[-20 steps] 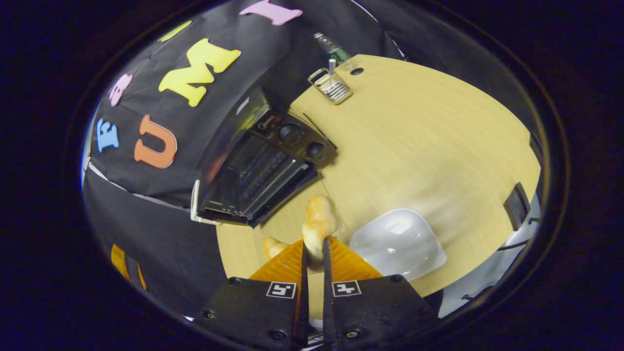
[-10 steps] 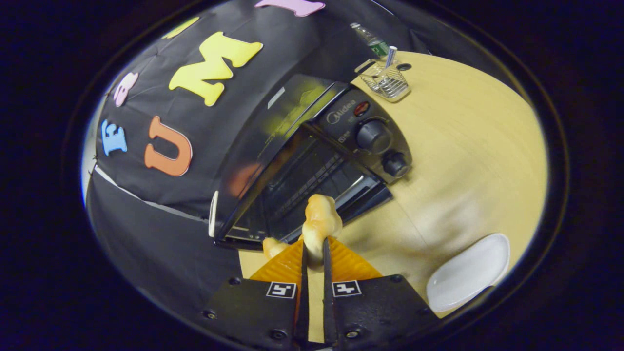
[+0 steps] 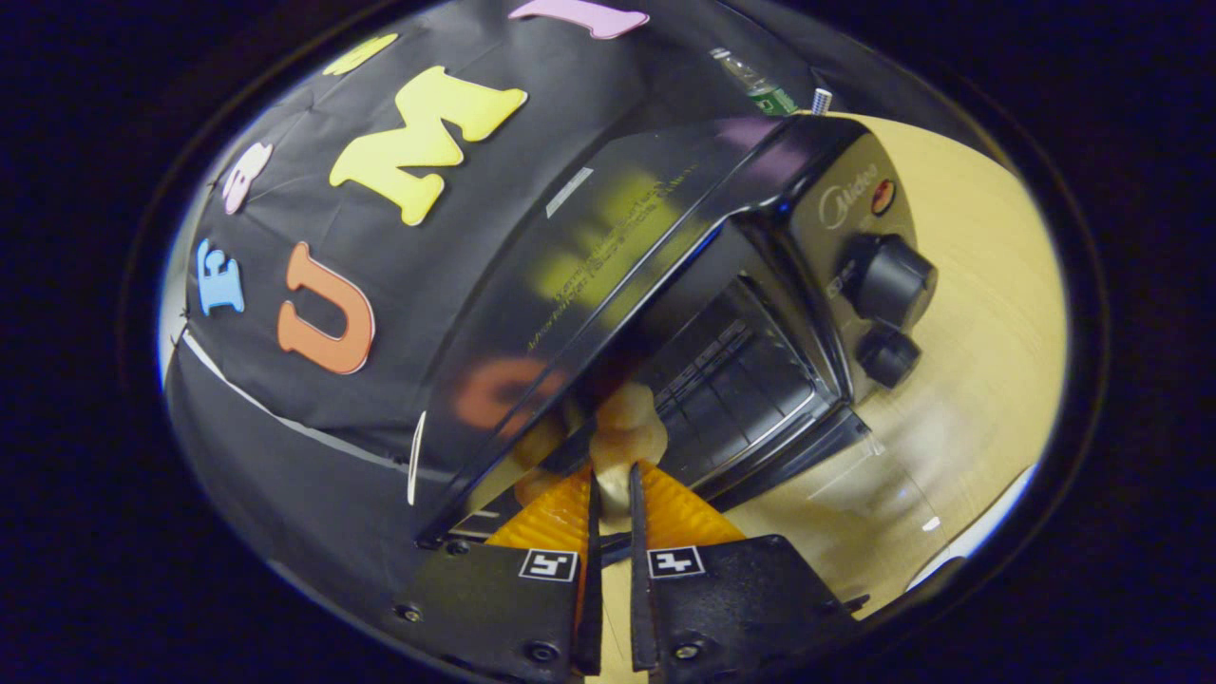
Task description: Open the electric oven with the left hand, put the food in, and close the electric oven.
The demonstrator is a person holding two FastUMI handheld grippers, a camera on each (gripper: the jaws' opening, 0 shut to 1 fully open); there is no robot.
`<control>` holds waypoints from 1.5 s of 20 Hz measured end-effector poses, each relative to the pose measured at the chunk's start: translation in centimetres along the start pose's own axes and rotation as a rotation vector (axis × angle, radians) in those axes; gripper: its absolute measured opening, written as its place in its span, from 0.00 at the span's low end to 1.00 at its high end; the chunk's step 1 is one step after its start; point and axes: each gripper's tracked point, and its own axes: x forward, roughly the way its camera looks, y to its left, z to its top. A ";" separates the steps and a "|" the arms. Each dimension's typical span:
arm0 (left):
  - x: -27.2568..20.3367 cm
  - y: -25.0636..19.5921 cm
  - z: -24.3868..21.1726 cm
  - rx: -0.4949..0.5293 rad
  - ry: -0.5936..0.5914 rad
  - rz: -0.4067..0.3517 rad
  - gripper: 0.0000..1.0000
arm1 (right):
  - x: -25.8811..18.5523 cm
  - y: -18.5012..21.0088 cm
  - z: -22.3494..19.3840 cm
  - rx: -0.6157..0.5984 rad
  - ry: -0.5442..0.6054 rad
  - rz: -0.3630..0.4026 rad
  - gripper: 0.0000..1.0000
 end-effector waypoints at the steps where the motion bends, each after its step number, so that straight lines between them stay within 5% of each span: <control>1: -0.1 0.2 -0.3 0.009 0.012 0.003 0.93 | 0.6 -0.1 0.3 -0.003 -0.013 -0.001 0.14; 10: -0.6 1.5 -0.6 0.028 0.019 0.018 0.93 | 2.4 -1.4 1.4 -0.037 -0.096 -0.050 0.24; 17: -2.1 1.1 -0.5 0.009 0.000 -0.011 0.93 | -0.4 -1.7 1.2 -0.156 -0.124 -0.087 0.70; 19: -2.9 1.2 -1.0 0.010 0.004 -0.027 0.93 | -2.2 -1.1 0.8 -0.193 -0.129 -0.078 0.76; 30: -6.8 1.0 -1.3 -0.019 -0.071 -0.166 0.94 | -16.1 -0.3 -0.4 -0.363 -0.248 -0.089 0.81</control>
